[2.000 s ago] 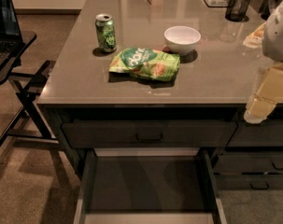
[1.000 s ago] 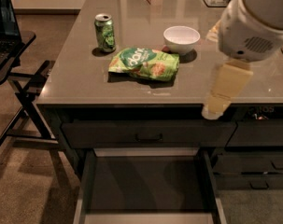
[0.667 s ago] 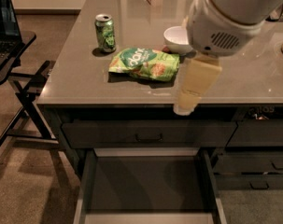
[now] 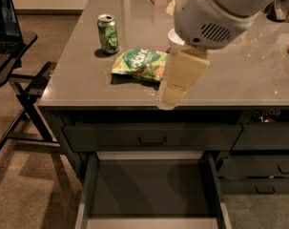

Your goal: Place green rice chip bag into middle drawer

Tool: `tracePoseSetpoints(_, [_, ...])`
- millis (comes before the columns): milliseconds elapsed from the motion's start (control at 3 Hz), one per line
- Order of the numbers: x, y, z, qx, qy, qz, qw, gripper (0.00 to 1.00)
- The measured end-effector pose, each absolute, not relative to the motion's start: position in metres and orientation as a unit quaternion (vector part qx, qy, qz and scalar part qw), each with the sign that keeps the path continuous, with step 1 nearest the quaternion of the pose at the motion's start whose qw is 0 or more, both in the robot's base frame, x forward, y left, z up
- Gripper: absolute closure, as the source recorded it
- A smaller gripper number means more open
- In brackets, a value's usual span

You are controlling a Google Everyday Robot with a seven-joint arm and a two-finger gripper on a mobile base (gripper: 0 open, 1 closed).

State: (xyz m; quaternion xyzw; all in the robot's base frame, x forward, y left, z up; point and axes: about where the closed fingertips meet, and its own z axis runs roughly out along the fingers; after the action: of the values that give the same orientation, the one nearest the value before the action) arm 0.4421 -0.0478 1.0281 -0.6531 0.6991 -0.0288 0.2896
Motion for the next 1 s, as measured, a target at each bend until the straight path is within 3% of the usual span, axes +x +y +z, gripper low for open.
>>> tracePoseSetpoints(333, [0.448,-0.049,1.033,-0.661,0.683,-0.025,0.309,0.00])
tracePoseSetpoints(1000, [0.528,-0.059,1.004,-0.668,0.651,-0.003,0.359,0.00])
